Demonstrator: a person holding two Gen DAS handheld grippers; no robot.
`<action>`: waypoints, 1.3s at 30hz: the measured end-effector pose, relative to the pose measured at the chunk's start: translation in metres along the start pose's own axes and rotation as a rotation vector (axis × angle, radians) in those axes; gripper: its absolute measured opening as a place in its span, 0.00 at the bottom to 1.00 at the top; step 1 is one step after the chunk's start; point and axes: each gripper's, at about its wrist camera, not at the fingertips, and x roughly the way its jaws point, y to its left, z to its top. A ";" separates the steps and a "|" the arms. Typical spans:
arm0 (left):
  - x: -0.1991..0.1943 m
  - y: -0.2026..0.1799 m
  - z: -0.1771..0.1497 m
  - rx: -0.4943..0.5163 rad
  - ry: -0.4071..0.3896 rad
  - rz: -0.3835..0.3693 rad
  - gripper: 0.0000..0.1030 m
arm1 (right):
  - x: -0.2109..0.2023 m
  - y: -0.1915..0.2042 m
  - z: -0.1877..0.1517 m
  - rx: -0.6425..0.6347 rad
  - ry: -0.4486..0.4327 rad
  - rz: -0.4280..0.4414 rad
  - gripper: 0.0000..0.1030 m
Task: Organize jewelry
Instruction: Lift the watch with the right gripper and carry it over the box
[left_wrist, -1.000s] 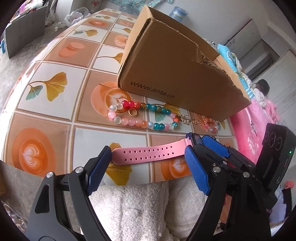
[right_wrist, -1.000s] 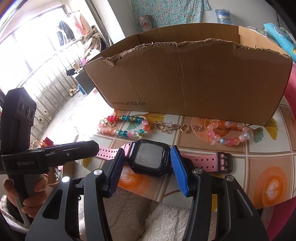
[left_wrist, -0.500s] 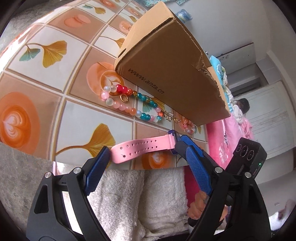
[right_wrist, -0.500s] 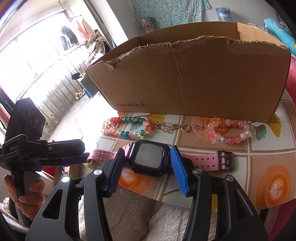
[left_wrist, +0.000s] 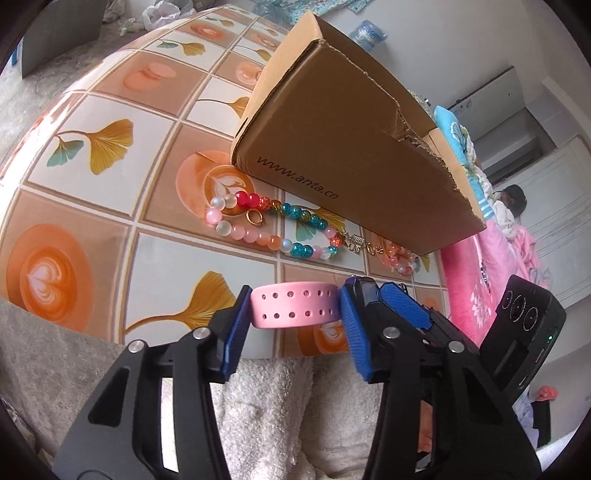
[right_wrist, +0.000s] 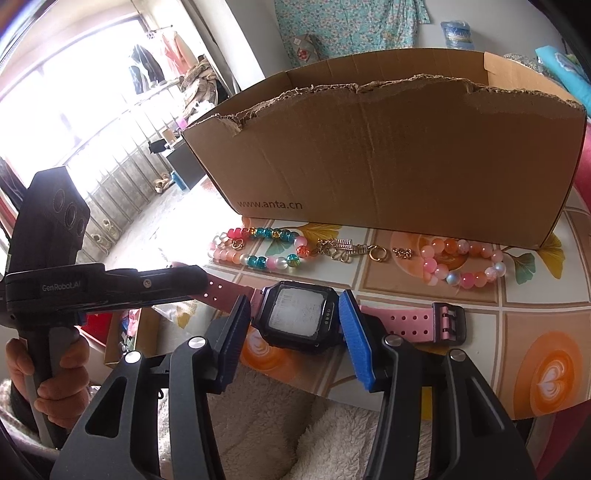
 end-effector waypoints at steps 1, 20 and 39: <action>0.001 -0.003 0.000 0.023 0.001 0.017 0.34 | -0.001 0.000 0.000 -0.002 0.001 0.001 0.48; 0.013 -0.018 -0.006 0.231 -0.006 0.136 0.23 | -0.026 -0.062 -0.009 0.248 0.039 -0.136 0.48; 0.011 -0.014 -0.010 0.232 -0.043 0.104 0.18 | -0.014 -0.056 -0.012 0.436 0.012 0.015 0.10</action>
